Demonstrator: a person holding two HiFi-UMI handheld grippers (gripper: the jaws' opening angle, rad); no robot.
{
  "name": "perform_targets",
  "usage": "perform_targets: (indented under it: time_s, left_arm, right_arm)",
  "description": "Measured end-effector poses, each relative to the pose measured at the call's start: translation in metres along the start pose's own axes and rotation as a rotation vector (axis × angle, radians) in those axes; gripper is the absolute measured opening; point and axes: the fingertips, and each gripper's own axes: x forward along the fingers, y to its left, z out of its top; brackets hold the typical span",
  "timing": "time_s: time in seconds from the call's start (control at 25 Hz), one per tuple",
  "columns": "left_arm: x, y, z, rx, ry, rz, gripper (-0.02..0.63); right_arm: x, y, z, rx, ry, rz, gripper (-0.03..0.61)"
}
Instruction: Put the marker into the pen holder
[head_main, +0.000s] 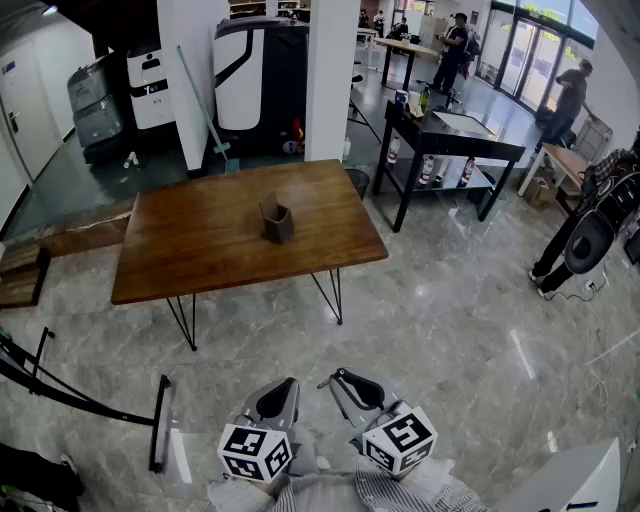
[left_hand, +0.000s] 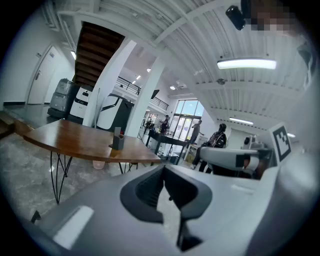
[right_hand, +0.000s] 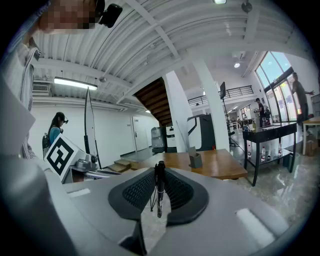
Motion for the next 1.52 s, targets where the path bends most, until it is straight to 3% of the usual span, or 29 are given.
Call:
perform_targets:
  time_s: [0.32,0.96,1.52]
  left_arm:
    - [0.06,0.045,0.025,0.008,-0.005,-0.006,0.008]
    - [0.24,0.19,0.152,0.03,0.014,-0.11,0.008]
    - [0.302,0.251,0.168,-0.044,0.069,-0.056,0.008]
  right_arm:
    - [0.063,-0.041,0.009,0.002,-0.002,0.002,0.06]
    - [0.278,-0.169,0.099,0.011,-0.028,-0.093,0.06]
    - [0.362,-0.22,0.107,0.047,0.044,-0.049,0.06]
